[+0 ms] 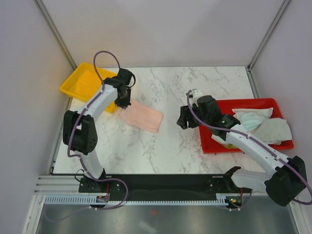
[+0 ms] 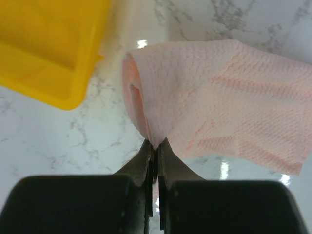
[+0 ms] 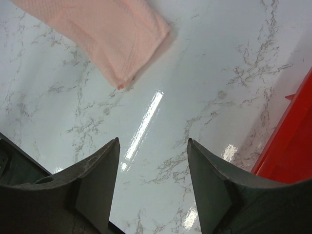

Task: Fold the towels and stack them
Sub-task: Neatly place the folded towel into the bin

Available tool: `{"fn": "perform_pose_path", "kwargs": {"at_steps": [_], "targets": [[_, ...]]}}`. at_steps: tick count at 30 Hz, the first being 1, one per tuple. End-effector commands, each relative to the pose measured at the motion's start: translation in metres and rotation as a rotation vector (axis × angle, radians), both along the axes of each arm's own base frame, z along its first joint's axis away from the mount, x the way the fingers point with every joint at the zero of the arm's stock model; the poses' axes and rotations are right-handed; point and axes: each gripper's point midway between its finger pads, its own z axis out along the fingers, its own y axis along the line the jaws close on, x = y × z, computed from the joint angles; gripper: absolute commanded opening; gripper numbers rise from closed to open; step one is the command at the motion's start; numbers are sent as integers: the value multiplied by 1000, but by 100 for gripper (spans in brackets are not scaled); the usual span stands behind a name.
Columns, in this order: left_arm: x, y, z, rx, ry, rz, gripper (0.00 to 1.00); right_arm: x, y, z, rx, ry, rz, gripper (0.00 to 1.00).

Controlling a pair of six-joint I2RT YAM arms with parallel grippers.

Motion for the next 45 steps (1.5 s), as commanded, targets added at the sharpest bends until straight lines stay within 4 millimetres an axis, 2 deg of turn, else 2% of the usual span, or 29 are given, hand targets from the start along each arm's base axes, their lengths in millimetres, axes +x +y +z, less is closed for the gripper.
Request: {"fn": "perform_pose_path", "kwargs": {"at_steps": [1, 3, 5, 8, 9, 10, 12, 13, 15, 17, 19, 20, 21, 26, 34, 35, 36, 42, 45], "targets": [[24, 49, 31, 265, -71, 12, 2, -1, -2, 9, 23, -30, -8, 66], [39, 64, 39, 361, -99, 25, 2, -1, -2, 11, 29, -33, -11, 66], [57, 79, 57, 419, -146, 61, 2, -3, 0, 12, 39, -29, -6, 66], [84, 90, 64, 444, -170, 68, 2, -1, -1, 13, 35, -40, -7, 66], [95, 101, 75, 469, -201, 90, 2, 0, -2, 14, 31, -45, -11, 66], [104, 105, 66, 490, -192, 88, 2, 0, -2, 14, 29, -47, -11, 66], [120, 121, 74, 520, -211, 112, 2, 1, -1, 16, 34, -51, -7, 66], [127, 125, 60, 529, -189, 109, 2, 1, 0, 17, 37, -49, -2, 66], [141, 130, 55, 518, -184, 68, 2, 1, 2, 16, 49, -43, -6, 66], [153, 139, 40, 543, -172, 65, 2, 2, 5, 20, 66, -43, -2, 66], [163, 153, 41, 553, -188, 106, 2, 0, 8, 25, 87, -42, 8, 66], [168, 157, 30, 559, -173, 104, 2, -1, 9, 28, 97, -42, 9, 66], [174, 166, 35, 561, -191, 126, 2, -2, 10, 29, 104, -44, 12, 66], [181, 190, 28, 573, -198, 174, 2, -7, 10, 32, 136, -42, 12, 66], [204, 221, 42, 612, -296, 205, 2, -4, 12, 30, 133, -43, 13, 66], [204, 221, 41, 614, -296, 207, 2, -3, 12, 30, 131, -43, 12, 66], [202, 239, 39, 618, -288, 235, 2, -3, 12, 31, 131, -44, 11, 66], [215, 255, 28, 596, -318, 237, 2, 1, 13, 34, 131, -54, 7, 66], [219, 260, 13, 601, -304, 240, 2, 3, 15, 38, 135, -57, 6, 66]]}}
